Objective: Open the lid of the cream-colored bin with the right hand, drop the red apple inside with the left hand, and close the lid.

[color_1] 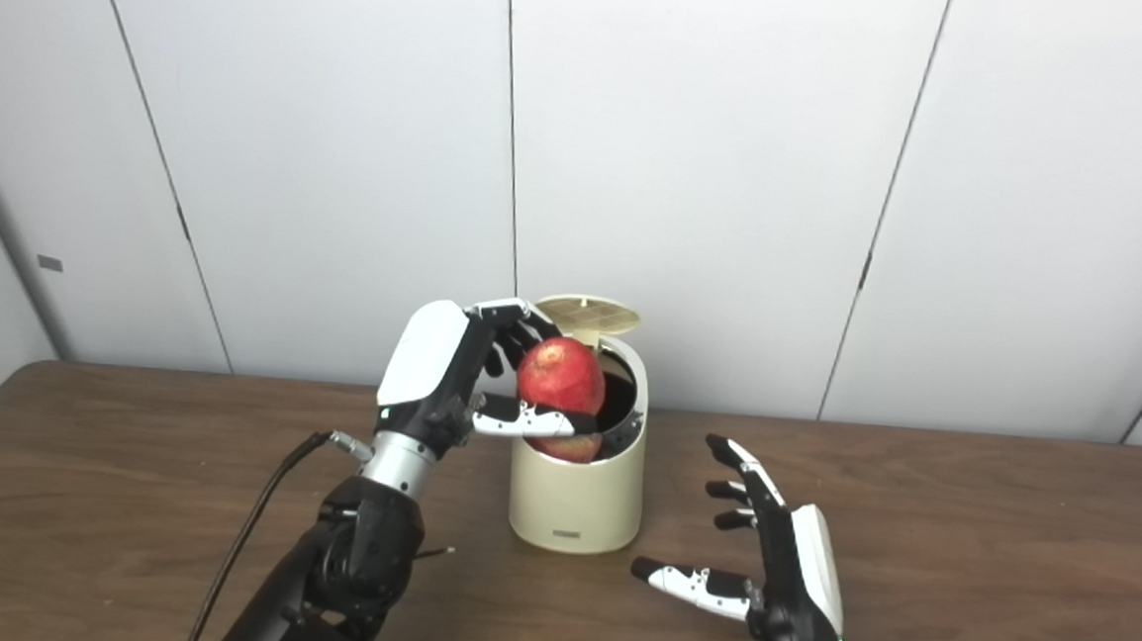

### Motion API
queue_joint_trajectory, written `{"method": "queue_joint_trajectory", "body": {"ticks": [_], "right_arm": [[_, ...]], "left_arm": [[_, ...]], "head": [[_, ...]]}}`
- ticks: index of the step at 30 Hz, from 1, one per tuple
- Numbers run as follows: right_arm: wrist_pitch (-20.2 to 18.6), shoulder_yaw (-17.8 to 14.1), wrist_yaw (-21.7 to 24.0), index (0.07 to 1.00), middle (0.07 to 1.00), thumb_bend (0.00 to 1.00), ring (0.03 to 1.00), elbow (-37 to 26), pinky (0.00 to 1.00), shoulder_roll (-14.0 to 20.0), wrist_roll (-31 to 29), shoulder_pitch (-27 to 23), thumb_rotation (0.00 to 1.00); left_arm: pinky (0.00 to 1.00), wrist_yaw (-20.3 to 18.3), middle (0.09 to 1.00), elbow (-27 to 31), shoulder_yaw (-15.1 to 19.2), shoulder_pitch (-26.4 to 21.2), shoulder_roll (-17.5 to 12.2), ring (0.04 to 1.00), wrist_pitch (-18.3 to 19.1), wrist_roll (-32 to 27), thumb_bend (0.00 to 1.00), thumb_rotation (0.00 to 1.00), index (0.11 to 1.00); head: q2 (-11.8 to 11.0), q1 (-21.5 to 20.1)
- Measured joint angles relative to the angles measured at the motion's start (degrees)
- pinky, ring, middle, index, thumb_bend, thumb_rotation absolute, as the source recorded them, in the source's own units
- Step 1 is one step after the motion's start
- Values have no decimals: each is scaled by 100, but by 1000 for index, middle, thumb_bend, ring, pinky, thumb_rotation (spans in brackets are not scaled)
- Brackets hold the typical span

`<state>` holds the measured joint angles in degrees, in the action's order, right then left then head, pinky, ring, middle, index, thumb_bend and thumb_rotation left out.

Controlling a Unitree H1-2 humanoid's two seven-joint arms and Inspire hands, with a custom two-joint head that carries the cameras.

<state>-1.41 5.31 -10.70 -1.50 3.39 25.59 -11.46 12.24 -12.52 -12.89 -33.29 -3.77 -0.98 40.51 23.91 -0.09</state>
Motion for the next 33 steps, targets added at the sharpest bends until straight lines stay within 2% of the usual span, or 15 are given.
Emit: {"method": "queue_joint_trajectory", "body": {"ticks": [8,15,16,18,20,21,22,25,33], "right_arm": [[-8,20,0,827,853,751,736,-14,601,-13,-5,0,125],[-16,44,1,830,857,751,731,-63,585,-31,27,1,132],[-16,44,1,829,856,753,729,-65,584,-32,32,1,129],[-16,45,1,826,854,757,725,-65,582,-35,32,1,132],[-20,46,1,826,854,759,724,-68,583,-43,32,1,139],[-24,47,1,825,854,763,723,-73,582,-48,35,1,148],[-26,52,2,825,854,765,721,-77,580,-52,37,1,152],[-27,62,6,822,854,773,723,-80,582,-53,39,1,144],[-27,72,20,820,853,790,713,-78,578,-54,39,0,140]], "left_arm": [[461,739,487,-514,-268,-82,-4,513,-236,350,523,0,498],[444,1409,492,-917,-493,-192,-41,533,-312,724,523,0,502],[456,1450,493,-934,-512,-192,-44,550,-310,740,523,0,503],[496,1500,641,-964,-551,-196,-51,604,-303,771,521,46,500],[526,1510,707,-968,-565,-196,-65,644,-243,832,521,56,499],[564,1508,747,-968,-569,-196,-75,685,-231,841,672,47,631],[583,1506,767,-968,-578,-196,-87,706,-229,844,723,46,681],[606,1484,791,-971,-626,-180,-100,732,-238,853,785,39,736],[573,1464,787,-944,-638,-160,-124,722,-241,853,794,56,747]], "head": [[35,-35],[62,-44],[62,-44],[62,-53],[70,-53],[70,-53],[70,-53],[70,-44],[62,-26]]}}
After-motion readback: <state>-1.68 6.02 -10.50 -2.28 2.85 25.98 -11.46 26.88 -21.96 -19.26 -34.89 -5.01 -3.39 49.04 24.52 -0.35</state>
